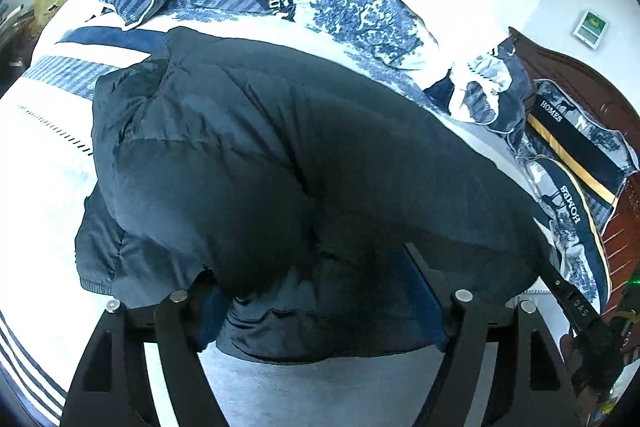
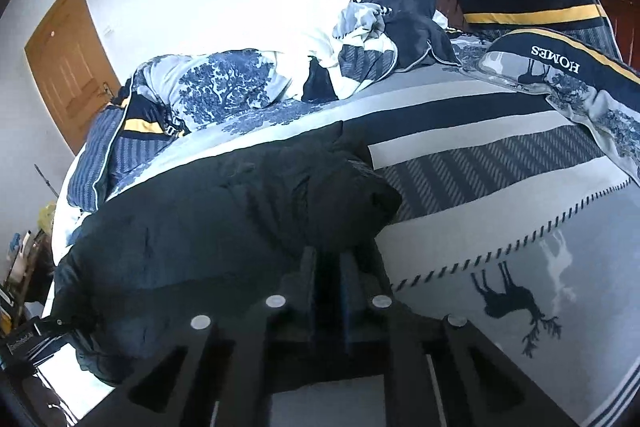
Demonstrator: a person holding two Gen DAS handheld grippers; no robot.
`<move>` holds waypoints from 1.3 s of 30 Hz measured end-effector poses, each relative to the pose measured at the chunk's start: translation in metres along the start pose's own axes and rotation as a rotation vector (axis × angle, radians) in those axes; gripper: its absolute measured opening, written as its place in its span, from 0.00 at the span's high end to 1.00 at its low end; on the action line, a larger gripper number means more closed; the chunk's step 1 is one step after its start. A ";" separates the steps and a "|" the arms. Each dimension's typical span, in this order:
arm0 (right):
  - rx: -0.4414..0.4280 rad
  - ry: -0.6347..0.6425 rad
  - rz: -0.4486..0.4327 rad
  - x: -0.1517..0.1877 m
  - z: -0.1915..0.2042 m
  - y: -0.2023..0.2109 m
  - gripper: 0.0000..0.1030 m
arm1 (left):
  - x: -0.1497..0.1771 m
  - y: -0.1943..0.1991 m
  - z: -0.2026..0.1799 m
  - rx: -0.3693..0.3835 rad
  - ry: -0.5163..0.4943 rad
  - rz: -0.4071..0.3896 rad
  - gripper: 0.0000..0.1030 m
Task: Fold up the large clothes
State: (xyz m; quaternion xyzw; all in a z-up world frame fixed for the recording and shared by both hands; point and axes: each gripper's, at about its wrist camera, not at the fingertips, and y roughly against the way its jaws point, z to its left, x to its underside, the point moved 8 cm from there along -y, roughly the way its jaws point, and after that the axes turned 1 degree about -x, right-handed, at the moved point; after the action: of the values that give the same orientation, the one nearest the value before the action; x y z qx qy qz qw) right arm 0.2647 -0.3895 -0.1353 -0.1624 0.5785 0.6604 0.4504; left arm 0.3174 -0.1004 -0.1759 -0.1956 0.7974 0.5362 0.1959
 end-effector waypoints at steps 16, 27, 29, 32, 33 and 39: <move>-0.241 -0.003 -0.114 -0.008 0.032 0.028 0.06 | 0.000 0.040 0.010 -0.056 -0.031 -0.152 0.18; -0.271 0.155 -0.034 0.019 0.072 0.036 0.06 | 0.009 0.074 0.008 -0.166 -0.186 -0.113 0.18; -0.291 0.158 -0.028 0.024 0.076 0.043 0.06 | 0.014 0.080 0.009 -0.132 -0.178 -0.086 0.18; -0.353 0.078 0.001 0.030 0.074 0.056 0.07 | 0.017 0.091 0.012 -0.100 -0.161 -0.075 0.18; -0.351 0.046 -0.007 0.029 0.070 0.062 0.07 | 0.017 0.096 0.016 -0.112 -0.154 -0.087 0.18; -0.198 0.130 -0.230 0.020 0.068 0.109 0.07 | 0.014 0.125 0.049 -0.265 -0.113 -0.188 0.18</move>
State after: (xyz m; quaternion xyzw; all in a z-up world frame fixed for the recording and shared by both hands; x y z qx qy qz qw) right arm 0.1893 -0.3112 -0.0634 -0.3137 0.5160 0.6463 0.4665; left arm 0.2447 -0.0130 -0.1029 -0.2631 0.6855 0.6261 0.2622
